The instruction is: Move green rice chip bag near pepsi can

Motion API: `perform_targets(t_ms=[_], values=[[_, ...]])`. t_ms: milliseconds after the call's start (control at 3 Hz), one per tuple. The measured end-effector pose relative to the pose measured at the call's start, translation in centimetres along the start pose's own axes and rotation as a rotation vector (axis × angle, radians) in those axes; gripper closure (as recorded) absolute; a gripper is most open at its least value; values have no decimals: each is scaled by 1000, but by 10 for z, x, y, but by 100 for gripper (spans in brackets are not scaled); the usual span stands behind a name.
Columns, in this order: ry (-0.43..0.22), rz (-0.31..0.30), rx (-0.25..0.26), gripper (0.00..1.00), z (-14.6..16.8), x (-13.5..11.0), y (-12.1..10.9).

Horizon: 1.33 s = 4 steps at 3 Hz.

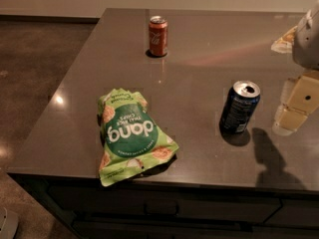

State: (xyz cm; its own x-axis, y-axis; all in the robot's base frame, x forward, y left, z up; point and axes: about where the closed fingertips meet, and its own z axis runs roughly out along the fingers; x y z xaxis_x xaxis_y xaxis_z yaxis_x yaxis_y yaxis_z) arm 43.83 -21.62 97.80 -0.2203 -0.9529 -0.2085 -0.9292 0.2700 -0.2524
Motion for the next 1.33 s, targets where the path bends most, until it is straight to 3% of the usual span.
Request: perform_targets(t_ms=[333,667,1333], values=[[0,1,2,0,0,-1,-1],[-14,8,-3,0,3,-18,-4],[-41,86,-56,0,26,-93,-13]])
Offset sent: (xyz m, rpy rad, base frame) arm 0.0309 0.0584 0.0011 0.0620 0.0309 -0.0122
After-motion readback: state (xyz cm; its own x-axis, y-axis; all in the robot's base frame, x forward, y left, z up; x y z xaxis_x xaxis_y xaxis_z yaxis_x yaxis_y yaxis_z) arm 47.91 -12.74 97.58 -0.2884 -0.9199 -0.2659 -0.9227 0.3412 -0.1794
